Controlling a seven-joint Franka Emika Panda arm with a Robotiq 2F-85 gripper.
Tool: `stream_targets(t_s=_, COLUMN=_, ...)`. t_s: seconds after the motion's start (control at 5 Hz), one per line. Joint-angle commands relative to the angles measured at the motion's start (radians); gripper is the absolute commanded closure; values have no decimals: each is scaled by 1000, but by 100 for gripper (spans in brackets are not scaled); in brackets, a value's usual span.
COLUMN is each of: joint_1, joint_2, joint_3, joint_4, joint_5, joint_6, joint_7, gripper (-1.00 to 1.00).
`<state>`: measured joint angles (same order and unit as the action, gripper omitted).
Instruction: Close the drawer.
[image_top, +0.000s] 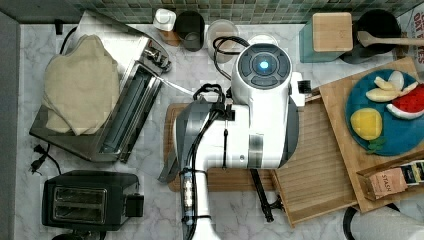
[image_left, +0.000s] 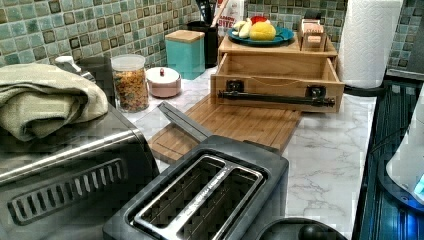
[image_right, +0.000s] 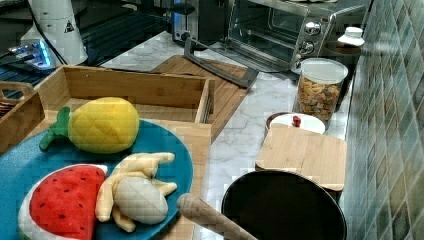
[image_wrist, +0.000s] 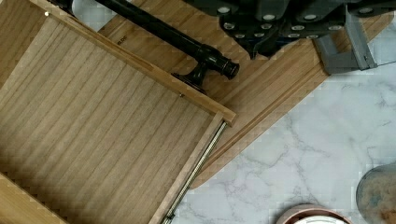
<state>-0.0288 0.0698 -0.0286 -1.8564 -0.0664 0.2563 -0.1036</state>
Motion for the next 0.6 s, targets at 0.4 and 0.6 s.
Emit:
stream_targets(t_s=0.4, joint_1=5, joint_2=-94, joint_3=7, joint_4=-209, joint_5=-23, joint_6=214, joint_7=-12, gripper=100)
stream_targets(t_s=0.6, joint_1=6, joint_2=-151, joint_3=15, joint_4=-301, joint_5=36, joint_6=249, joint_7=-103, gripper=100)
